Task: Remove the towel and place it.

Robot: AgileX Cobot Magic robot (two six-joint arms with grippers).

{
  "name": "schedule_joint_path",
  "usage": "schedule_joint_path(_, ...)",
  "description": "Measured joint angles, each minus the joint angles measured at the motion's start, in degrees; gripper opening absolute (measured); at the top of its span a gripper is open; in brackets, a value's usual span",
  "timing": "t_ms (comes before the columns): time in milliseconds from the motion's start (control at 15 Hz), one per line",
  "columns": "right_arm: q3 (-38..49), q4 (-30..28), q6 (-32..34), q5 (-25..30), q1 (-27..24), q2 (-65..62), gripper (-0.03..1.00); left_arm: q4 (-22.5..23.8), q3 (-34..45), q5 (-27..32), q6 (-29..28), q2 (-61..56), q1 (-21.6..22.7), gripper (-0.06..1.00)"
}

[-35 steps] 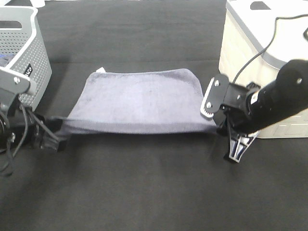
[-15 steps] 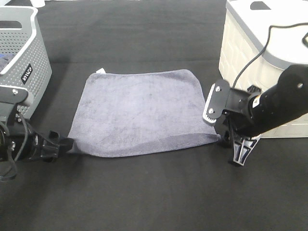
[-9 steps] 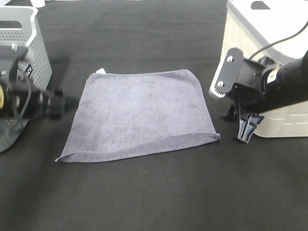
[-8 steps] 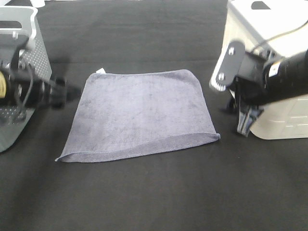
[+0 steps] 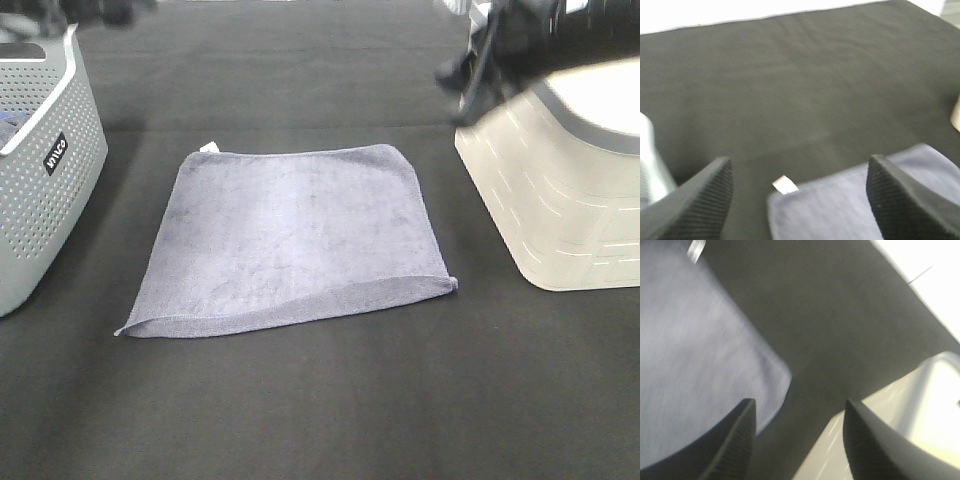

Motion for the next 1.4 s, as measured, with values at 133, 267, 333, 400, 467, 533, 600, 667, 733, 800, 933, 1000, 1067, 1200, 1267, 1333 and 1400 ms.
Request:
schedule_joint_path(133, -7.0, 1.1, 8.6, 0.1, -0.6, 0.5, 0.54, -0.1, -8.4, 10.3, 2.2, 2.0, 0.0, 0.7)
schedule_joint_path(267, -15.9, 1.4, 18.3, 4.8, -3.3, 3.0, 0.54, -2.8, -15.2, 18.2, 6.3, 3.8, 0.0, 0.7)
schedule_joint_path(333, -21.7, 1.4, 23.0, 9.5, -5.2, 5.2, 0.54, -6.1, -18.2, 21.8, 9.9, 4.5, 0.3, 0.7)
schedule_joint_path(400, -27.6, 1.3, 27.2, 15.5, -7.0, 7.6, 0.54, -11.7, -21.7, 25.5, 15.1, 5.2, 0.9, 0.7)
schedule_joint_path(467, -32.9, 0.6, 29.9, 20.6, -8.2, 9.7, 0.54, -18.7, -25.0, 29.5, 20.7, 5.7, 1.9, 0.7)
schedule_joint_path(533, -38.0, -0.5, 32.0, 25.6, -8.8, 11.6, 0.54, -25.4, -28.8, 33.9, 26.6, 6.6, 3.3, 0.7)
schedule_joint_path(600, -43.1, -1.8, 33.6, 30.8, -8.8, 13.3, 0.56, -31.9, -32.2, 38.9, 31.7, 7.7, 5.2, 0.7)
schedule_joint_path(667, -47.6, -3.0, 34.8, 35.4, -8.8, 15.1, 0.63, -37.6, -35.6, 43.7, 35.8, 9.1, 7.1, 0.7)
schedule_joint_path(733, -50.8, -3.8, 35.8, 39.0, -8.8, 16.5, 0.71, -41.3, -38.0, 47.0, 37.8, 10.0, 8.8, 0.7)
schedule_joint_path(800, -53.1, -5.1, 36.3, 42.0, -8.8, 17.2, 0.76, -42.9, -40.0, 49.6, 38.3, 10.4, 10.3, 0.7)
schedule_joint_path(933, -56.2, -9.3, 40.4, 47.0, -8.8, 17.7, 0.79, -43.9, -42.7, 53.5, 38.5, 10.4, 13.3, 0.7)
schedule_joint_path(1000, -57.5, -11.9, 42.6, 50.0, -8.8, 17.7, 0.79, -43.9, -44.1, 55.6, 38.4, 10.4, 15.0, 0.7)
schedule_joint_path(1067, -58.2, -13.8, 43.6, 52.7, -8.8, 17.7, 0.79, -43.9, -44.9, 58.3, 38.1, 10.4, 16.4, 0.7)
schedule_joint_path(1200, -58.3, -15.1, 44.4, 59.2, -8.8, 17.7, 0.79, -43.8, -45.4, 64.2, 37.7, 10.4, 18.9, 0.7)
schedule_joint_path(1267, -58.3, -15.2, 44.4, 62.4, -8.8, 17.7, 0.79, -43.5, -45.4, 67.3, 37.7, 10.4, 19.4, 0.7)
schedule_joint_path(1333, -58.3, -15.3, 44.5, 65.2, -8.8, 17.7, 0.79, -42.2, -45.4, 70.1, 37.7, 10.0, 19.5, 0.7)
schedule_joint_path(1400, -58.3, -15.6, 44.5, 66.8, -8.8, 17.7, 0.78, -40.4, -45.4, 71.6, 37.7, 9.4, 19.6, 0.7)
